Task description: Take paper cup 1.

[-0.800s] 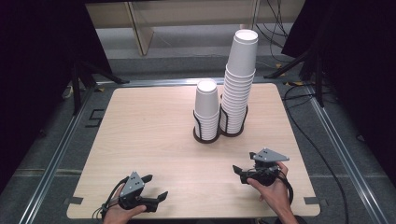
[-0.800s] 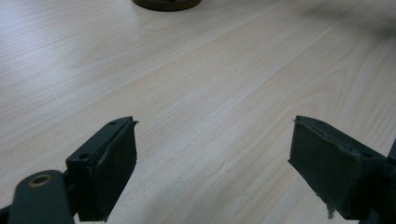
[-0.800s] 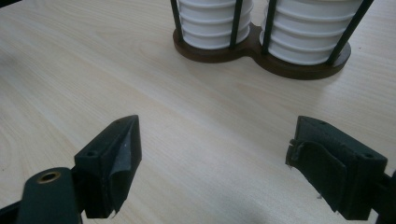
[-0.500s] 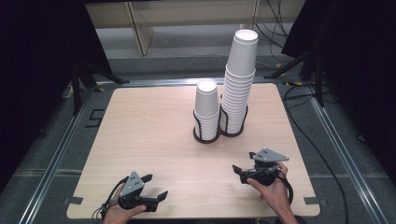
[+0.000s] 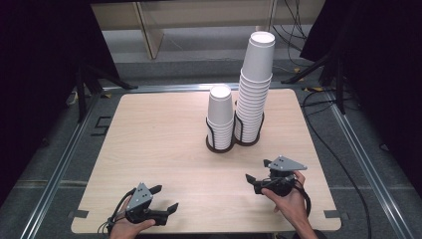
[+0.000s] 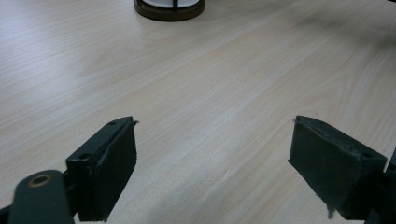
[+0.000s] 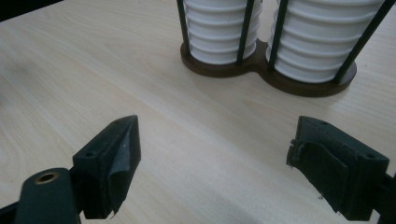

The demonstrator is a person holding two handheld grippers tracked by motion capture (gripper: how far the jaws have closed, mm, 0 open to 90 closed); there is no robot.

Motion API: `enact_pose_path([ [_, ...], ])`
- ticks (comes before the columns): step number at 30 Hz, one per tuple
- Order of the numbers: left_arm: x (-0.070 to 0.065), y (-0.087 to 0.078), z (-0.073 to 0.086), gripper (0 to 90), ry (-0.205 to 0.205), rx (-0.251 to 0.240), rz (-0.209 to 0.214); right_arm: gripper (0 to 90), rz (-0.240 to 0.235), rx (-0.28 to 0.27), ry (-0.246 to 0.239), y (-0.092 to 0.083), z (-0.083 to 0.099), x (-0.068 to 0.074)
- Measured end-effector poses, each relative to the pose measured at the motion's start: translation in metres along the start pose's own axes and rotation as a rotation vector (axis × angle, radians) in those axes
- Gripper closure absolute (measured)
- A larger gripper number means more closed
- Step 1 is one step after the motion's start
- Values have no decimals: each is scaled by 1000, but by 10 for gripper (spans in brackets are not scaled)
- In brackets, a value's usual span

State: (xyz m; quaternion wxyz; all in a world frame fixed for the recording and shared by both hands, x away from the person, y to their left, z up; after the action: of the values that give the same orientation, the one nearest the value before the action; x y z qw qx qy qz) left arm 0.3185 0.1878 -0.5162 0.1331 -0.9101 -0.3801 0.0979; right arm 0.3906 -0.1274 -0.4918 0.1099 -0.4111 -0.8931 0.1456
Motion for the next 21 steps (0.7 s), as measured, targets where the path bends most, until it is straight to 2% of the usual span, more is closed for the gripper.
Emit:
enact_pose_path([
  [2, 0, 0, 0, 143, -1, 0, 0, 159, -4, 5, 18, 0, 0, 1],
  [3, 0, 0, 0, 143, -1, 0, -2, 158, -20, -4, -6, 3, -4, 0],
  [5, 1, 0, 0, 143, 5, 5, -2, 158, -24, -12, 0, 4, -5, 1],
  [6, 2, 0, 1, 143, 7, 12, -7, 158, -15, -27, -16, 5, -8, 0],
  [7, 2, 0, 1, 143, 3, 13, -7, 158, -43, -25, 13, 5, -14, 4],
  [8, 2, 0, 1, 143, 5, 15, -7, 158, -43, -25, 13, 5, -14, 4],
  [9, 0, 2, 0, 143, -12, -1, -3, 158, -34, -53, 7, 6, -22, 5],
  [11, 0, 2, 1, 143, -10, 7, -1, 158, -49, -64, -8, 8, -25, 4],
  [12, 0, 2, 1, 143, -11, 6, -2, 159, -43, -64, 5, 10, -28, 6],
  [13, 0, 2, 1, 143, -15, -3, -6, 160, -37, -75, -24, 14, -35, 4],
  [15, 1, 2, 1, 143, -16, -1, -5, 160, -43, -71, -32, 15, -37, 4],
  [16, 1, 2, 1, 143, -16, 0, -5, 160, -45, -75, -14, 19, -39, 7],
  [17, 1, 2, 1, 143, -17, 0, -6, 160, -44, -76, -42, 21, -42, 5],
  [19, 1, 2, 1, 143, -16, 1, -6, 166, -53, -73, -14, 24, -44, 9],
  [20, 2, 2, 1, 143, -17, -2, -8, 166, -57, -72, -34, 26, -47, 8],
  [21, 2, 2, 1, 143, -18, -1, -7, 166, -62, -69, -17, 28, -48, 11],
])
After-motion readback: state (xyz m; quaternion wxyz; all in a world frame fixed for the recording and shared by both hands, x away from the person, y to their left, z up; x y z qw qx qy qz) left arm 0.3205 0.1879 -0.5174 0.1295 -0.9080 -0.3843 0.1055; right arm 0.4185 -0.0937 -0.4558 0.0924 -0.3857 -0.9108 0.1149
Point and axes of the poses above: each handheld gripper's, and its own axes: y roughly forward along the jaws, z roughly out of its underside, x roughly to its left, the point moved 8 cm from there along y, roughly forward along the jaws, and after that the axes turned 10 degrees about -x, right-handed, at the moved point
